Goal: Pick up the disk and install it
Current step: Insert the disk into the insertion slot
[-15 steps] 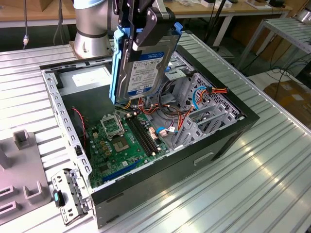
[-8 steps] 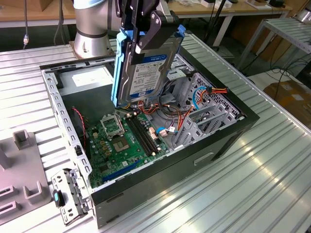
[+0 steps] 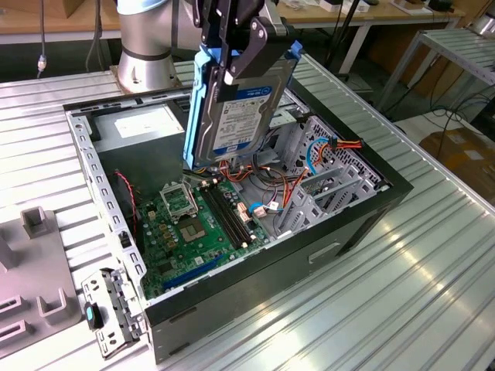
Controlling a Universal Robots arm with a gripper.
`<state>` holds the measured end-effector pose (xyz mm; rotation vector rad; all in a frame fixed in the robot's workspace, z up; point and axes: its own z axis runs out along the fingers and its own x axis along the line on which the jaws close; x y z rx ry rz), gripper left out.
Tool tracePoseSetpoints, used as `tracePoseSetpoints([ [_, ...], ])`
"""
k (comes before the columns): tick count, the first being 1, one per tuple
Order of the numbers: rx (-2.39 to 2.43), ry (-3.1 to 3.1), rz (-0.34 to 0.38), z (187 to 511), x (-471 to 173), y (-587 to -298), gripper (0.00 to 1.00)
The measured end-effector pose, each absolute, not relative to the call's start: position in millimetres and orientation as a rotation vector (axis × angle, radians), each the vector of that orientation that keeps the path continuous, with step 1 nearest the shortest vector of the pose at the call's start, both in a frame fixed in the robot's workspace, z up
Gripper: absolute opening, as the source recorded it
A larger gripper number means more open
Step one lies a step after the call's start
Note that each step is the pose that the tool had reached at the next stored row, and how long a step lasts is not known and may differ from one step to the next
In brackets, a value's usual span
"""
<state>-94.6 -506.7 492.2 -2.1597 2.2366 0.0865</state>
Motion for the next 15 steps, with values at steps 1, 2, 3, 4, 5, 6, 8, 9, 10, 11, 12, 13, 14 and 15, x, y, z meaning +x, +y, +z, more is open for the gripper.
tracePoseSetpoints([
  [1, -2.160, 2.237, 0.086, 492.2, -93.9, -506.7, 0.37],
  [2, -2.160, 2.237, 0.086, 492.2, -93.0, -506.8, 0.37],
  [3, -2.160, 2.237, 0.086, 492.2, -92.3, -506.8, 0.37],
  [4, -2.160, 2.237, 0.086, 492.2, -91.6, -506.9, 0.37],
  [5, -2.160, 2.237, 0.086, 492.1, -90.9, -507.0, 0.37],
  [6, -2.160, 2.237, 0.086, 492.2, -90.3, -507.1, 0.37],
  [8, -2.160, 2.237, 0.086, 492.2, -89.8, -509.5, 0.37],
  [9, -2.160, 2.237, 0.086, 492.1, -89.8, -511.1, 0.37],
  [10, -2.160, 2.237, 0.086, 492.1, -89.8, -512.8, 0.37],
  [11, -2.160, 2.237, 0.086, 492.2, -89.7, -514.5, 0.37],
  [12, -2.160, 2.237, 0.086, 492.2, -89.5, -516.2, 0.37],
  [13, -2.160, 2.237, 0.086, 492.2, -89.3, -517.6, 0.37],
  [14, -2.160, 2.237, 0.085, 492.1, -88.5, -519.3, 0.37],
  [15, -2.161, 2.238, 0.084, 492.0, -87.0, -520.2, 0.37],
])
